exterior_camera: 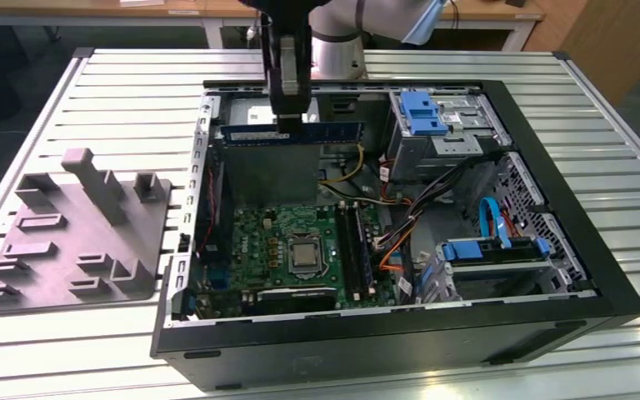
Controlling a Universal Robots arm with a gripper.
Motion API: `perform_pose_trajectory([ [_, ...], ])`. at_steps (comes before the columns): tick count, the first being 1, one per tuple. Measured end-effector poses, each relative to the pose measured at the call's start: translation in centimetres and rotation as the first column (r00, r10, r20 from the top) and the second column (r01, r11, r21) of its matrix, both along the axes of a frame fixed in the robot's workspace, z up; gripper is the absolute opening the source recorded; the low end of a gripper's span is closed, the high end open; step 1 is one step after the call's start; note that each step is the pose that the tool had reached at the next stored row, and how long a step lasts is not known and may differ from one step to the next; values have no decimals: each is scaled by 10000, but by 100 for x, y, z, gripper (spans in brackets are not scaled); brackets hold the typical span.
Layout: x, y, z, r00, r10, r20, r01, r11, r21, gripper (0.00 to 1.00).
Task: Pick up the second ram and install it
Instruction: 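Pick up the second ram and move it above second insertion slot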
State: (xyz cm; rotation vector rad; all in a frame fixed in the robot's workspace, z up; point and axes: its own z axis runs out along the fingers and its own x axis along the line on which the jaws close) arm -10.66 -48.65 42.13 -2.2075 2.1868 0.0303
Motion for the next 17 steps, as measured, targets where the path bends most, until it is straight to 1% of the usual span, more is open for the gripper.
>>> perform_pose_trajectory([
  [5, 118, 0, -44, 9999, 0, -156, 0, 10000, 9, 11],
  [12, 246, 0, -144, 9996, 2, -272, 0, 10000, 60, 11],
  [17, 348, 0, -206, 9993, 2, -371, 1, 10000, 82, 11],
])
